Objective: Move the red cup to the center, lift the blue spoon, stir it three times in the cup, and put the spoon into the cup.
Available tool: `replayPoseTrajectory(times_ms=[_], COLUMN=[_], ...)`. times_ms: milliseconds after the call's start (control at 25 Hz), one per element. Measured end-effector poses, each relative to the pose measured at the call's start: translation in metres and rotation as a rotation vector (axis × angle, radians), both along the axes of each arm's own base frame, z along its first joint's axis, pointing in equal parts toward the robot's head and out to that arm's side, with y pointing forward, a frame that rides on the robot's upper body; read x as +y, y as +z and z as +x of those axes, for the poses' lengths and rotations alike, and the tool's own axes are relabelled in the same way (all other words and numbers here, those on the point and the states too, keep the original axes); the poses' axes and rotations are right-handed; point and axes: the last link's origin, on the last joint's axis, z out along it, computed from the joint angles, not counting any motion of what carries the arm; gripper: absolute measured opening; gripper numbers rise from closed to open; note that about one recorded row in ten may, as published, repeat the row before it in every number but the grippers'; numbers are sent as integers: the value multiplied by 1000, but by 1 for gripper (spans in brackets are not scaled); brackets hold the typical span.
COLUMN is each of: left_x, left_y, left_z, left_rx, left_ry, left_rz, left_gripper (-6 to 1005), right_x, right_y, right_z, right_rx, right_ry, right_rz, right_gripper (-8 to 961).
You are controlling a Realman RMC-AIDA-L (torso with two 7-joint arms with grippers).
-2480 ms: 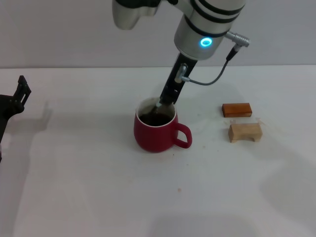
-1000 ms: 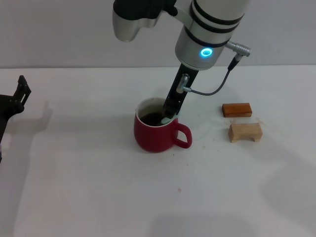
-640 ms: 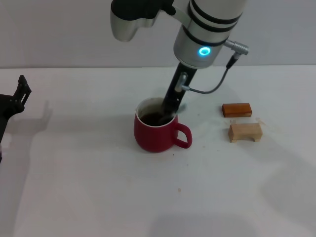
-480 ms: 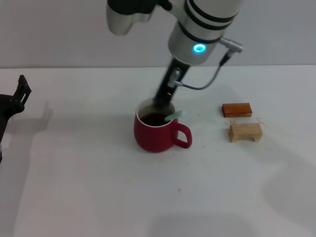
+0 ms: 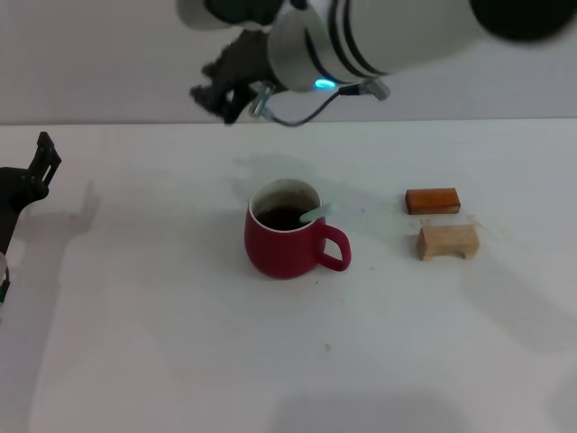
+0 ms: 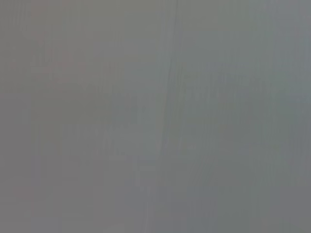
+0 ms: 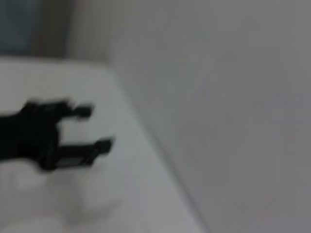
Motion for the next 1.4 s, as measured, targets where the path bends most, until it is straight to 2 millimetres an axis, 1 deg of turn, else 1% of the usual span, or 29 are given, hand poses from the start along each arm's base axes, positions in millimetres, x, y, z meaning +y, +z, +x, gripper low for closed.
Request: replayPoseTrajectory(times_ms=[80, 240, 360, 400, 440, 480, 640, 680, 840, 880, 920, 960, 1000, 1040, 1160, 1200, 1240, 1280, 1320, 1360, 1400], left_x=[2, 3, 5, 6, 6, 7, 10, 10, 11, 11, 11, 12, 12, 12, 12, 12, 12, 11, 11, 10, 10], left_y=[0, -1, -2, -2, -2, -2, -3, -3, -3, -3, -3, -3, -3, -3, -1, 0, 0, 1, 1, 2, 3], left_z=[2, 4, 7, 8, 9, 9, 13, 14, 15, 15, 15, 15, 15, 15, 14, 14, 13, 13, 13, 11, 10], left_rx=[1, 3, 1, -1, -2, -3, -6, -8, -12, -13, -14, -15, -16, -17, -18, -18, -17, -17, -17, -19, -21], left_ry=[-8, -14, -24, -27, -29, -30, -40, -41, -41, -42, -42, -43, -42, -42, -38, -37, -36, -35, -35, -31, -28], left_rz=[-3, -8, -10, -10, -10, -10, -11, -11, -13, -13, -12, -11, -10, -8, -2, -1, 1, 3, 3, 9, 13], left_gripper=[826, 826, 826, 827, 827, 827, 827, 827, 827, 827, 827, 827, 827, 827, 827, 827, 827, 827, 826, 826, 826], right_x=[1, 0, -8, -14, -14, -17, -29, -34, -49, -57, -60, -60, -66, -66, -77, -86, -86, -96, -101, -101, -106], right_y=[5, 15, 21, 27, 27, 30, 50, 55, 72, 83, 88, 88, 98, 98, 111, 118, 118, 123, 124, 124, 125], right_z=[7, 33, 58, 73, 73, 80, 113, 124, 159, 178, 186, 186, 206, 206, 234, 251, 251, 267, 275, 275, 282], right_rx=[65, 208, 293, 352, 352, 382, 503, 529, 600, 633, 649, 649, 671, 671, 680, 687, 687, 693, 701, 701, 717], right_ry=[26, 58, 84, 95, 95, 97, 88, 74, 37, 17, 1, 1, -33, -33, -75, -90, -90, -98, -105, -105, -113], right_rz=[64, 214, 325, 392, 392, 425, 584, 624, 765, 848, 884, 884, 964, 964, 1073, 1148, 1148, 1214, 1237, 1237, 1257], right_gripper=[246, 246, 246, 246, 246, 246, 246, 246, 246, 246, 246, 246, 246, 246, 246, 246, 246, 246, 246, 246, 246])
